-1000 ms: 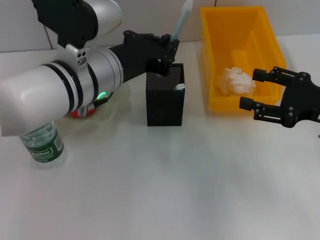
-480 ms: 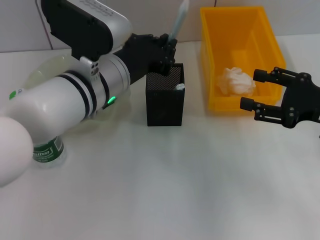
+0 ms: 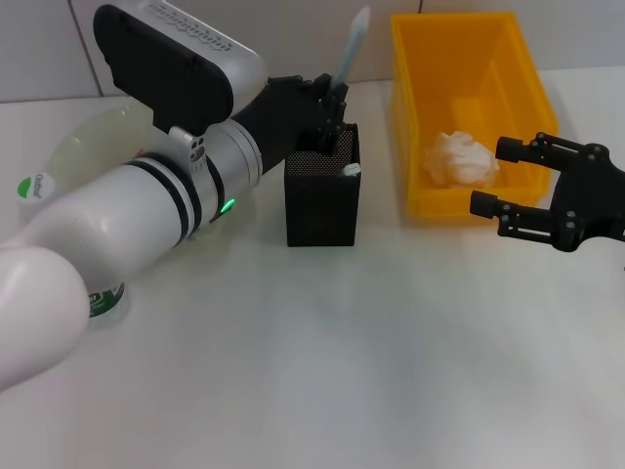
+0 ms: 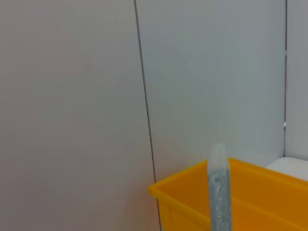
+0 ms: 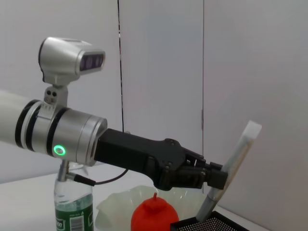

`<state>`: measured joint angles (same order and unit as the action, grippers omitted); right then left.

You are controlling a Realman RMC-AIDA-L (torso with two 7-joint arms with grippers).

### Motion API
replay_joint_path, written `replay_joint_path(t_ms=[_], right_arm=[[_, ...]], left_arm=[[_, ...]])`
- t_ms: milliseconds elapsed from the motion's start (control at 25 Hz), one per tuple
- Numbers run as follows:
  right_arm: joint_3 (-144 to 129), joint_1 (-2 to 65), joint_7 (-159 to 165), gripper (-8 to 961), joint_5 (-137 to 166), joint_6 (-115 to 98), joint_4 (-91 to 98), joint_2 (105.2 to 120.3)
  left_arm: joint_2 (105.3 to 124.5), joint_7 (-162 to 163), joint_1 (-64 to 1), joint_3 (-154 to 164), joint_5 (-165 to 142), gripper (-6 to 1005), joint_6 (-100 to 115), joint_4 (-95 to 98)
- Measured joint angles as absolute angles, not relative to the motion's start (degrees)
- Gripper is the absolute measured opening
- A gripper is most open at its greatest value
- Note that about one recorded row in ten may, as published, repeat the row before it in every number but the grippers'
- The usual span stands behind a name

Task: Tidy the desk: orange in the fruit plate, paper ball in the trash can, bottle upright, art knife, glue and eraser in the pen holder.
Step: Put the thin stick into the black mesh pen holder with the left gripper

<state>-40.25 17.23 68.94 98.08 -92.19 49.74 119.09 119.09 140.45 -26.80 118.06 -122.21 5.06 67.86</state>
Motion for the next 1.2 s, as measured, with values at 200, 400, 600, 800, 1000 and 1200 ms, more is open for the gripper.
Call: replay_joint_path(t_ms=[200,400,600,800,1000,1200], right_arm=[[-40.25,17.12,68.99,768,98.08,-92.19,49.75,119.09],[-40.25,16.97,69.21,768,98.08,-92.19,49.88,119.09],[-40.25,16.95,69.41,768,98.08,-92.20,49.94,119.09],[-40.25,16.85,69.43,768,98.08,-92.20,50.03,119.09],[-40.25,16.87,69.43,768,98.08,-92.57,49.99,119.15],[-40.25,16.87,69.44,768,98.08,-92.76,49.94,119.17]], left_arm=[[119.09,140.45,-27.49,118.91,-121.03,226,3.52,66.01],[119.11,140.46,-27.81,119.84,-120.76,235,1.97,64.69],[119.18,140.95,-27.88,120.80,-120.57,244,0.83,63.47],[119.18,141.22,-27.87,121.09,-120.49,252,0.53,62.46],[119.18,141.24,-27.86,121.18,-120.25,261,0.47,62.00],[119.18,141.24,-27.86,121.24,-120.14,270,0.28,61.10]])
